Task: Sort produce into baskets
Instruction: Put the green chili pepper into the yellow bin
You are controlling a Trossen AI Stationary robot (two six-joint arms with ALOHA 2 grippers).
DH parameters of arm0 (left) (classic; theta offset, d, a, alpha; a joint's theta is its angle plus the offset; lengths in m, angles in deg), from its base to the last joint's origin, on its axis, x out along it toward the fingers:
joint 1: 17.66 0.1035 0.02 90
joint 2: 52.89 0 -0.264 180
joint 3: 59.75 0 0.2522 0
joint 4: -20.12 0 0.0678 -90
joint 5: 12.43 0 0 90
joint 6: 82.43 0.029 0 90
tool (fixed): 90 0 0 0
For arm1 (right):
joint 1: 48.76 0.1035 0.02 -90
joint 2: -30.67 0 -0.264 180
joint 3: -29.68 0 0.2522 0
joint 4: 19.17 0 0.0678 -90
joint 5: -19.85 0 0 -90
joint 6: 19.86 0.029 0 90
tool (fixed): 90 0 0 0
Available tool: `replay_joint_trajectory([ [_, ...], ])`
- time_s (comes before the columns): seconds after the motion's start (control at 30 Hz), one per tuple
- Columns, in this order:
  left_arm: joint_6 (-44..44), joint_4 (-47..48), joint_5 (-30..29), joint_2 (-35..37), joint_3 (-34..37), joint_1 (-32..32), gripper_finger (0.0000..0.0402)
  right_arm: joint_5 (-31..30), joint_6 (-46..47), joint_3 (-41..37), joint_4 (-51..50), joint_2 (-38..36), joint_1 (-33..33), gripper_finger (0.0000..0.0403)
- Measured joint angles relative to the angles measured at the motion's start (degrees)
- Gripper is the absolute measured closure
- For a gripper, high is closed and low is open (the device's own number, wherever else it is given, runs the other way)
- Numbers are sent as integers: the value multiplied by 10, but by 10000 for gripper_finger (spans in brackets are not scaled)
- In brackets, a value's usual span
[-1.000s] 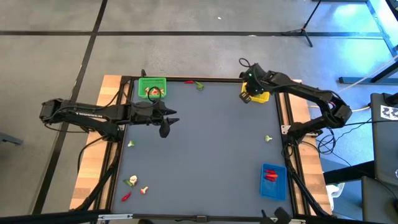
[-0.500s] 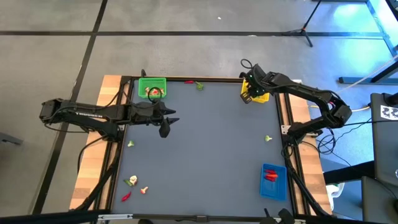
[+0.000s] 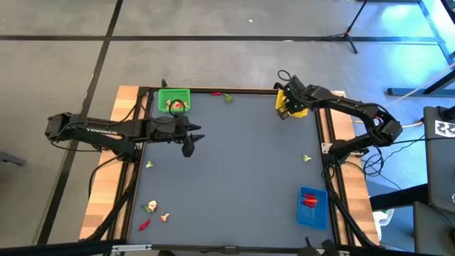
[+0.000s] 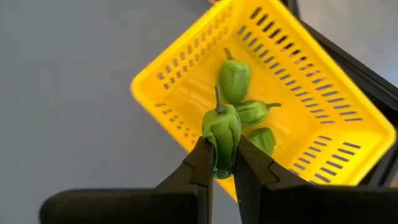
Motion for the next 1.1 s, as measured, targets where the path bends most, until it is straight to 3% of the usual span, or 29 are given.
replay_joint_trajectory([
  [0.73, 16, 1, 0, 0, 0, 0, 208, 21, 4, 0, 1, 2, -52, 366],
  [1.1, 28, 1, 0, 0, 0, 0, 208, 23, 3, 0, 83, 58, -51, 365],
])
